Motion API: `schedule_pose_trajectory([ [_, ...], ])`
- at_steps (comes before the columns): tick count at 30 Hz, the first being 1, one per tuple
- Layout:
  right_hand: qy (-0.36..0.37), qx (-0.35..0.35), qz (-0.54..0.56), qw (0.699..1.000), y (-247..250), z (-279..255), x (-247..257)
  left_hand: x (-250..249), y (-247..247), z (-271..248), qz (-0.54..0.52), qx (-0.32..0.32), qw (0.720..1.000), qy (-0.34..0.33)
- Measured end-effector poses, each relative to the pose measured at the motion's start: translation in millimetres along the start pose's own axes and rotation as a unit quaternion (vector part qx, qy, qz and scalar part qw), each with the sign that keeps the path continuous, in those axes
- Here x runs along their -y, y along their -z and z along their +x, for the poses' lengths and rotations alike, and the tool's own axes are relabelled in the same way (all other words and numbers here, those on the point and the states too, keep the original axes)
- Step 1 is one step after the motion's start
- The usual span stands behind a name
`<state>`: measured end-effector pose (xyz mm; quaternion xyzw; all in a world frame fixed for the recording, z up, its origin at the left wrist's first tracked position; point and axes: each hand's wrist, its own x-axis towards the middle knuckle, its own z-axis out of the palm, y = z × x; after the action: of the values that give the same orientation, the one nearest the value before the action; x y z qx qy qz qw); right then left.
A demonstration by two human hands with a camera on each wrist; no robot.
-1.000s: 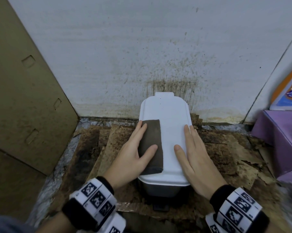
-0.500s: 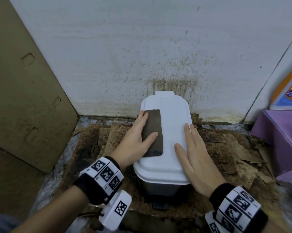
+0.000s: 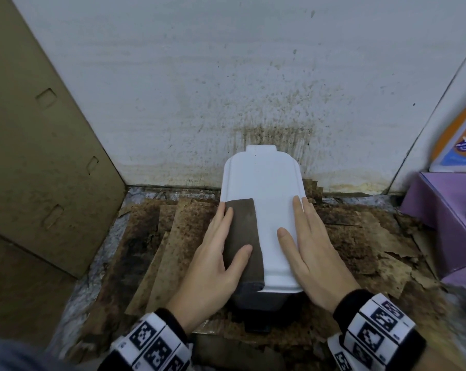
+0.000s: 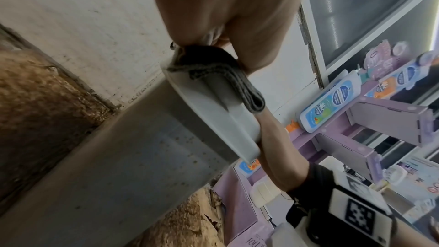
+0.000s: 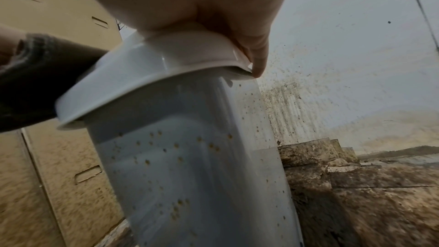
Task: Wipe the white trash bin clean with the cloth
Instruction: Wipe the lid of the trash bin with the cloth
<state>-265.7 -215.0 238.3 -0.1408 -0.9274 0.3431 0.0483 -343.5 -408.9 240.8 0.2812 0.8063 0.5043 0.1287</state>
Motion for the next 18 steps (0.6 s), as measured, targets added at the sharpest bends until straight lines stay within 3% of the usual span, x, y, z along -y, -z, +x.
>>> schedule_pose_trajectory([
  [5, 0.003, -0.001, -0.001, 1.000, 1, 2, 0, -7, -1, 5, 0.081, 0.034, 0.996, 0.002],
  [11, 0.007, 0.005, -0.004, 1.000, 2, 1, 0, -20, 3, 39, 0.239, 0.128, 0.962, 0.010],
  [18, 0.007, 0.012, -0.007, 1.000, 4, 1, 1, -21, 18, 106, 0.277, 0.216, 0.935, 0.035],
])
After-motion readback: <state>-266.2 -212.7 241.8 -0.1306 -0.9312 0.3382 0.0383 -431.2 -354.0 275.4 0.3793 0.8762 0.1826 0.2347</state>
